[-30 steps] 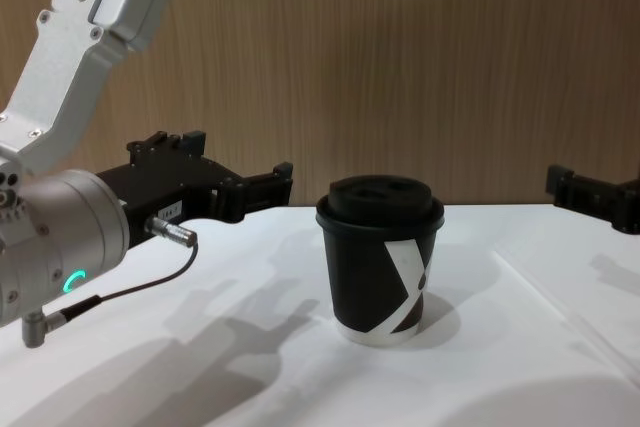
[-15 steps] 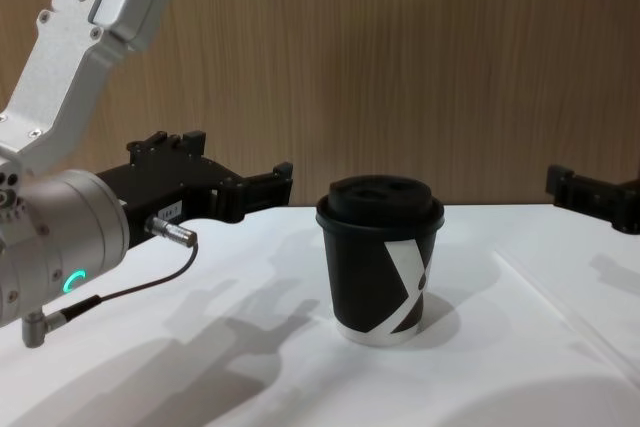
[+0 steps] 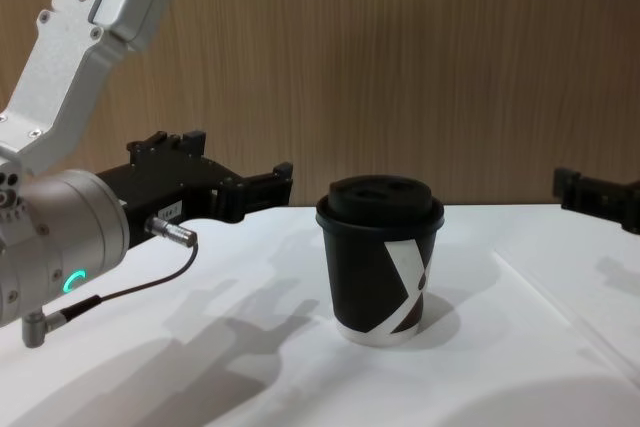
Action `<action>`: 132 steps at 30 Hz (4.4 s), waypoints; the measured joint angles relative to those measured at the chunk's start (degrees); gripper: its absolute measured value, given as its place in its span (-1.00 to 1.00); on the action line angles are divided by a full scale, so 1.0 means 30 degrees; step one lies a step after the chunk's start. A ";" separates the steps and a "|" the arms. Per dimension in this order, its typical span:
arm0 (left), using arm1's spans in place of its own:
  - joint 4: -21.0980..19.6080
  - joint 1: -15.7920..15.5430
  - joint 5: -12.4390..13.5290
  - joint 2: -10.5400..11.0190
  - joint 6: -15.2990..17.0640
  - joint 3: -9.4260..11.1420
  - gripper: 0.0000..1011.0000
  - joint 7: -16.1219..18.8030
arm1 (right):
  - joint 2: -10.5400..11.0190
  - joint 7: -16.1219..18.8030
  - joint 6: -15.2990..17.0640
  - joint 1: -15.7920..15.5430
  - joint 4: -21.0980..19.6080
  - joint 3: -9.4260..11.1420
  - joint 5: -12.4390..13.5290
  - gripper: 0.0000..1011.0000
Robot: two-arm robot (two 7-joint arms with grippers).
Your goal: Pick up the straw with one hand, pass it to the other hand, and insert it into the cup.
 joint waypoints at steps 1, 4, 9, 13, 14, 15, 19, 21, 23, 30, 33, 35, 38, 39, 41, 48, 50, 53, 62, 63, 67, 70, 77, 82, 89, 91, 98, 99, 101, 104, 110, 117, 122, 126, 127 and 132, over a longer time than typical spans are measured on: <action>0.0000 0.0000 -0.0001 -0.0001 -0.0001 0.0000 0.98 0.0001 | 0.0000 -0.0027 0.0131 -0.0054 -0.0099 0.0001 -0.0006 0.98; 0.0000 0.0000 0.0000 -0.0001 0.0000 0.0001 0.98 0.0001 | -0.0021 -0.0131 0.0566 -0.0176 -0.0296 -0.0011 -0.0029 0.98; -0.0001 0.0000 0.0001 0.0000 -0.0001 -0.0001 0.98 0.0000 | -0.0208 -0.0345 0.1535 -0.0417 -0.0523 -0.0175 -0.0060 0.98; 0.0000 -0.0001 0.0001 0.0000 -0.0001 0.0000 0.98 0.0001 | -0.0395 -0.0395 0.2310 -0.0492 -0.0522 -0.0375 -0.0058 0.98; -0.0001 0.0000 0.0000 0.0000 -0.0001 0.0000 0.98 0.0000 | -0.0395 -0.0395 0.2310 -0.0492 -0.0522 -0.0375 -0.0058 0.98; 0.0000 0.0000 -0.0001 -0.0001 0.0000 0.0000 0.98 0.0000 | -0.0454 -0.0393 0.2530 -0.0489 -0.0465 -0.0448 -0.0047 0.98; 0.0000 -0.0001 0.0001 -0.0001 -0.0001 -0.0001 0.98 0.0000 | -0.0538 -0.0318 0.3113 -0.0401 -0.0278 -0.0614 -0.0028 0.98; 0.0000 0.0000 0.0000 0.0000 -0.0001 0.0000 0.98 0.0001 | -0.0569 -0.0235 0.3394 -0.0326 -0.0135 -0.0694 -0.0025 0.98; -0.0001 0.0000 0.0000 0.0000 -0.0001 -0.0001 0.98 0.0000 | -0.0574 -0.0155 0.3668 -0.0265 0.0000 -0.0740 -0.0024 0.98; -0.0002 -0.0001 0.0000 0.0000 0.0000 0.0001 0.98 0.0000 | -0.0535 0.0017 0.4187 -0.0148 0.0338 -0.0732 -0.0057 0.98; -0.0001 0.0000 0.0000 0.0000 -0.0001 0.0001 0.98 0.0000 | -0.0511 0.0089 0.4334 -0.0124 0.0437 -0.0676 -0.0111 0.98; 0.0000 0.0000 0.0001 0.0000 -0.0001 0.0001 0.98 0.0000 | -0.0498 0.0108 0.4373 -0.0121 0.0485 -0.0643 -0.0127 0.98; 0.0000 0.0000 0.0000 0.0000 -0.0001 0.0000 0.98 0.0001 | -0.0486 0.0140 0.4455 -0.0125 0.0572 -0.0542 -0.0170 0.98; -0.0001 0.0000 0.0000 0.0001 -0.0001 0.0000 0.98 0.0001 | -0.0485 0.0145 0.4465 -0.0129 0.0589 -0.0520 -0.0177 0.98; 0.0000 -0.0001 0.0001 0.0000 -0.0001 0.0001 0.98 0.0000 | -0.0486 0.0162 0.4469 -0.0142 0.0616 -0.0474 -0.0186 0.98; -0.0001 0.0000 0.0000 0.0000 -0.0001 -0.0001 0.98 0.0000 | -0.0566 0.0248 0.4461 -0.0197 0.0767 -0.0251 -0.0198 0.98; 0.0000 0.0000 0.0000 0.0000 -0.0001 0.0000 0.98 0.0001 | -0.0584 0.0258 0.4457 -0.0201 0.0797 -0.0211 -0.0200 0.98; 0.0000 0.0000 0.0001 0.0000 -0.0001 0.0000 0.98 0.0000 | -0.0642 0.0279 0.4455 -0.0200 0.0899 -0.0125 -0.0199 0.98; 0.0000 -0.0001 0.0000 0.0000 -0.0001 0.0000 0.98 0.0001 | -0.0779 0.0424 0.4480 -0.0036 0.1241 0.0041 -0.0222 0.98; 0.0000 0.0000 0.0000 0.0000 -0.0001 0.0000 0.98 0.0000 | -0.0789 0.0437 0.4487 -0.0008 0.1288 0.0058 -0.0227 0.98; 0.0000 0.0001 0.0001 0.0001 -0.0001 0.0000 0.98 0.0000 | -0.0834 0.0565 0.4567 0.0134 0.1505 0.0096 -0.0260 0.98; -0.0001 0.0000 0.0001 0.0000 -0.0001 0.0000 0.98 0.0000 | -0.0862 0.0611 0.4624 0.0208 0.1613 0.0115 -0.0278 0.97; 0.0000 0.0000 0.0001 0.0001 -0.0001 0.0000 0.98 0.0000 | -0.0900 0.0798 0.4743 0.0413 0.1910 0.0139 -0.0368 0.63; -0.0001 0.0001 0.0001 0.0000 -0.0001 0.0000 0.98 0.0001 | -0.0889 0.0988 0.4750 0.0552 0.2144 0.0136 -0.0451 0.34; 0.0000 0.0000 0.0001 0.0000 -0.0001 -0.0001 0.98 0.0001 | -0.0867 0.1189 0.4776 0.0694 0.2372 0.0120 -0.0575 -0.10; -0.0001 0.0000 0.0000 0.0000 0.0000 0.0000 0.98 0.0001 | -0.0872 0.1257 0.4801 0.0717 0.2421 0.0118 -0.0600 -0.18; -0.0001 0.0000 0.0001 0.0000 0.0000 0.0000 0.98 0.0001 | -0.0921 0.1409 0.4864 0.0759 0.2510 0.0116 -0.0686 -0.28; -0.0001 -0.0001 0.0001 0.0000 -0.0001 -0.0001 0.98 0.0000 | -0.0933 0.1435 0.4864 0.0755 0.2525 0.0116 -0.0716 -0.30; 0.0001 0.0000 0.0000 -0.0001 -0.0001 0.0000 0.98 0.0000 | -0.0940 0.1458 0.4862 0.0749 0.2540 0.0114 -0.0737 -0.32; 0.0000 0.0000 0.0000 0.0000 -0.0001 -0.0001 0.98 0.0000 | -0.0954 0.1535 0.4792 0.0730 0.2583 0.0106 -0.0803 -0.37; 0.0001 0.0000 0.0001 0.0000 -0.0001 0.0001 0.98 0.0000 | -0.0969 0.1637 0.4476 0.0673 0.2675 0.0042 -0.1026 -0.44; 0.0000 0.0000 0.0001 0.0000 -0.0001 0.0000 0.98 0.0000 | -0.0969 0.1706 0.4245 0.0602 0.2713 -0.0015 -0.1268 -0.55; 0.0000 0.0000 0.0001 0.0000 -0.0001 0.0000 0.98 0.0000 | -0.0983 0.1737 0.4111 0.0528 0.2713 -0.0038 -0.1452 -0.67; 0.0000 -0.0001 0.0000 0.0000 -0.0001 0.0000 0.98 0.0001 | -0.1008 0.1777 0.4029 0.0487 0.2713 -0.0052 -0.1598 -0.72; 0.0000 0.0000 0.0000 0.0000 -0.0001 0.0000 0.98 0.0000 | -0.1015 0.1787 0.4018 0.0480 0.2713 -0.0055 -0.1618 -0.73; 0.0000 -0.0001 0.0000 -0.0001 -0.0001 0.0000 0.98 0.0000 | -0.1050 0.1827 0.3970 0.0454 0.2708 -0.0054 -0.1750 -0.79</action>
